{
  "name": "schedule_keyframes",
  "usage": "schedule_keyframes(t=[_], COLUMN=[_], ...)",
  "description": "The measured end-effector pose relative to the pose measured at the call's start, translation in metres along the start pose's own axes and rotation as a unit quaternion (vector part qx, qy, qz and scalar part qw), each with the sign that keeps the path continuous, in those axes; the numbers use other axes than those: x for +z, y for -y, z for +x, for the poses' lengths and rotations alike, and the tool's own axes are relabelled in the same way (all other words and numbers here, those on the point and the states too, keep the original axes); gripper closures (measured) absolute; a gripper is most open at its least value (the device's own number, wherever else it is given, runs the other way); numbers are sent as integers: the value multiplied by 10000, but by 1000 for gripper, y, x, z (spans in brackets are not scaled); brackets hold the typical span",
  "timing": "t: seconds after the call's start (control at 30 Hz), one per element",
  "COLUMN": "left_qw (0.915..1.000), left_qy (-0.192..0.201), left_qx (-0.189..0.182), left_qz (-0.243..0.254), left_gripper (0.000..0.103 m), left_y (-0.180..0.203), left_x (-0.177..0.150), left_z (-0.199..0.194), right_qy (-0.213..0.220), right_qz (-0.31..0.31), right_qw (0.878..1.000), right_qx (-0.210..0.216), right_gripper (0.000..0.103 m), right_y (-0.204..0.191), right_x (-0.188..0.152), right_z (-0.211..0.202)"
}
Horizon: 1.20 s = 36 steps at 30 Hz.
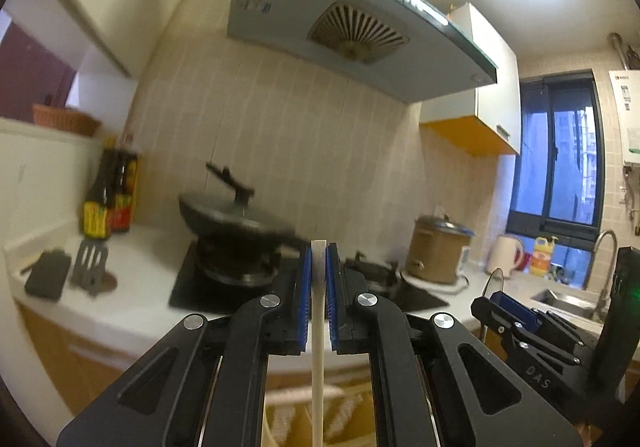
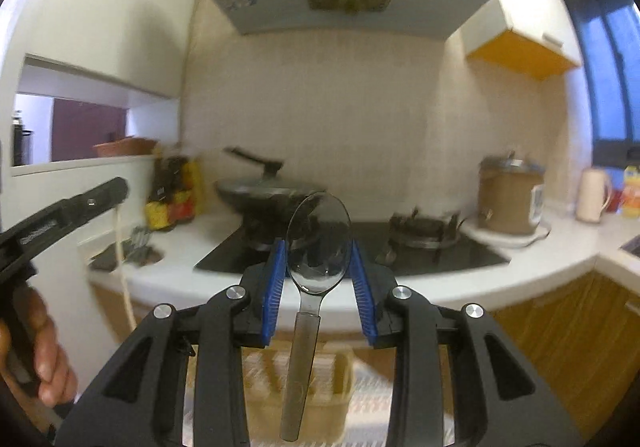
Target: Organize utensils
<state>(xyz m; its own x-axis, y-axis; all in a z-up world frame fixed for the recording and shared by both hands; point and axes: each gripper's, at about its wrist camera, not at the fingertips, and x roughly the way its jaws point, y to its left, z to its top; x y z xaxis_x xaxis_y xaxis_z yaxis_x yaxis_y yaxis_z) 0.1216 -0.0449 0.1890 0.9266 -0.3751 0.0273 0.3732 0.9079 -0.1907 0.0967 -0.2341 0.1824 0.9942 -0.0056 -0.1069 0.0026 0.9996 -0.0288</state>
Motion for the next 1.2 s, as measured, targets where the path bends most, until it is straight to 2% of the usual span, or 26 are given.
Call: schedule_keyframes(t=[0.13,0.37,0.67,0.9,0.93,0.97,1.0,1.07,1.2], left_qw=[9998,9990,9980,9976,9975,9971,9967,9963,9953], left_qy=[177,240,-79,-489,-498,-575,-636,-699,-839], left_qx=[62,380,620,478,496,469,468,469,372], left_qz=[19,41,-47,-72,-113,-134,-160,-188,-294], left_gripper=[98,98,98,97,89,74,68,66,66], left_y=[0,-17,-39,-43,-44,-45,-46,-47,-49], left_x=[-6,-25,-61,-68,-68,-69,-69,-67,-60], left_z=[18,40,54,37,31,26,20,7,-19], right_qy=[170,108,-84,-361,-397,-465,-505,-514,-516], right_qz=[-101,-86,-61,136,178,205,218,218,132], right_qw=[9995,9991,9989,9987,9986,9984,9982,9982,9984], right_qx=[-241,-410,-451,-342,-307,-262,-243,-236,-175], right_gripper=[73,73,73,73,72,70,63,59,59], right_y=[0,6,9,18,20,20,21,22,18], right_x=[-6,-34,-73,-81,-82,-82,-83,-82,-76], right_z=[32,61,75,61,57,53,49,34,2])
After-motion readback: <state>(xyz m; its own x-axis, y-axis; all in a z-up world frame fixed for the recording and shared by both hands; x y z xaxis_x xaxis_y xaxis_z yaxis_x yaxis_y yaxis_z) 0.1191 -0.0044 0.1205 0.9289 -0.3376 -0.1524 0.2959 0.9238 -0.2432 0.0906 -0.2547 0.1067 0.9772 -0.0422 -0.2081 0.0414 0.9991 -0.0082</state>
